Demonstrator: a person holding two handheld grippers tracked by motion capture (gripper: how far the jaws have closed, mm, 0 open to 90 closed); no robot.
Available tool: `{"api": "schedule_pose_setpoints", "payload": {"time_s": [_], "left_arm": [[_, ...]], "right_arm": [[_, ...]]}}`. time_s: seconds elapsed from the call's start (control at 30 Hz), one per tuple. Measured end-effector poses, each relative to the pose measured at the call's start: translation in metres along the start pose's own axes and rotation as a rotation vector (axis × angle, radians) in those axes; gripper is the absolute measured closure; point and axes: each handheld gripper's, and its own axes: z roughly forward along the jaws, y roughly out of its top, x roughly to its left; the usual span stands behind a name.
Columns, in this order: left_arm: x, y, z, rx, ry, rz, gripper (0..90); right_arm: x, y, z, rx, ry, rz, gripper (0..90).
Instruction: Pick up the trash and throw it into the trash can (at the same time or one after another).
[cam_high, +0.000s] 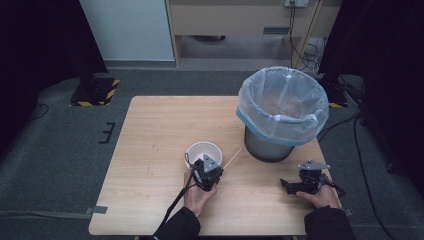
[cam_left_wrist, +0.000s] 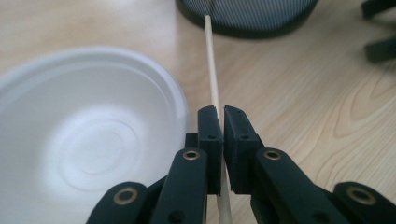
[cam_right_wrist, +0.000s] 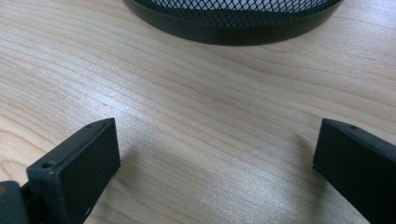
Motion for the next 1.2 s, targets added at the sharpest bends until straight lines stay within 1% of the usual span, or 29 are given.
{"api": "schedule_pose_setpoints", "payload": {"time_s": [0.1,0.13,0.17,0.33,0.47,0.63,0.77,0.87,0.97,1.1,1.2], "left_arm": [[0.003,0.01,-0.017,-0.053,0.001,-0.001,86.0],[0.003,0.01,-0.017,-0.053,0.001,-0.001,86.0],[0.005,0.017,-0.028,-0.094,0.001,-0.005,86.0],[0.013,0.038,-0.055,-0.179,0.014,-0.009,86.0],[0.021,0.055,-0.074,-0.236,0.043,-0.004,86.0],[0.034,0.075,-0.092,-0.29,0.088,0.001,86.0],[0.042,0.092,-0.105,-0.333,0.109,-0.002,86.0],[0.045,0.106,-0.113,-0.364,0.116,0.007,86.0],[0.046,0.12,-0.12,-0.395,0.115,0.011,86.0],[0.045,0.14,-0.124,-0.421,0.124,0.026,86.0],[0.044,0.155,-0.124,-0.439,0.122,0.025,85.9]], "right_arm": [[0.0,0.0,0.0,0.0,0.0,0.0,0.8],[0.0,0.0,0.0,0.0,0.0,0.0,0.8],[0.0,0.0,0.0,0.0,0.0,0.0,0.8],[0.0,0.0,0.0,0.0,0.0,0.0,0.8],[0.0,0.0,0.0,0.0,0.0,0.0,0.8],[0.0,0.0,0.0,0.0,0.0,0.0,0.7],[0.0,0.0,0.0,0.0,0.0,0.0,0.7],[0.0,0.0,0.0,0.0,0.0,0.0,0.8],[0.0,0.0,0.0,0.0,0.0,0.0,0.8],[0.0,0.0,0.0,0.0,0.0,0.0,0.8],[0.0,0.0,0.0,0.0,0.0,0.0,0.8]]}}
